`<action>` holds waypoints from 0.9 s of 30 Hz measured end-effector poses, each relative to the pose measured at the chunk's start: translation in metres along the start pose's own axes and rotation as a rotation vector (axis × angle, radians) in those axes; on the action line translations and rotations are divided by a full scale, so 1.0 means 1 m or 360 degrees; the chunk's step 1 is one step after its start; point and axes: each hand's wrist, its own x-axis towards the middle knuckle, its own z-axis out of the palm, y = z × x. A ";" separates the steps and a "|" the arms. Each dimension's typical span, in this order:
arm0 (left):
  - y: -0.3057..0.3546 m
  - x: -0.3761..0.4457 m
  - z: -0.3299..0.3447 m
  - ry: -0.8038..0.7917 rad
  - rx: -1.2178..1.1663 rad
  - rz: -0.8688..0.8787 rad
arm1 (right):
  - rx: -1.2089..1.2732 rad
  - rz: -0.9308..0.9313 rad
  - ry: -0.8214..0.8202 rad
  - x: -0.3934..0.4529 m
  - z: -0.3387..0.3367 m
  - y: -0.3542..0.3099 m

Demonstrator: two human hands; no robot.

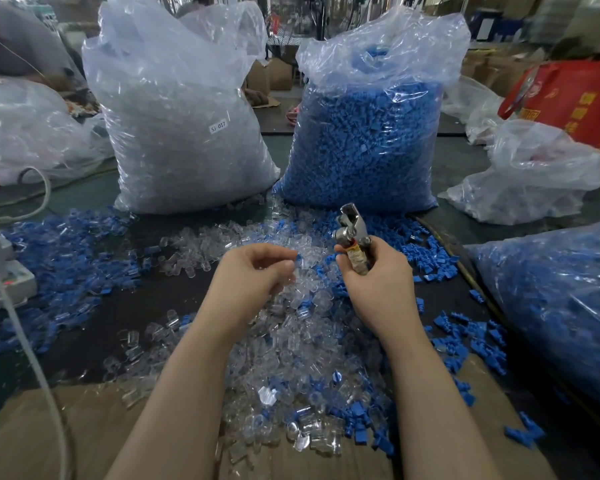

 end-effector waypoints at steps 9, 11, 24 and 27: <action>-0.011 0.003 0.016 0.0082 0.0712 0.0190 | 0.0021 -0.0017 0.0000 -0.001 -0.001 -0.001; -0.009 0.004 0.013 0.0014 0.0769 0.0204 | 0.0020 -0.0021 -0.0002 -0.001 -0.001 -0.001; -0.006 0.003 0.000 -0.0180 0.1241 0.0047 | 0.0028 -0.0025 -0.0039 -0.001 -0.001 -0.001; -0.006 0.003 0.001 -0.0131 0.1270 0.0037 | 0.0041 -0.0021 -0.0044 -0.001 -0.001 -0.001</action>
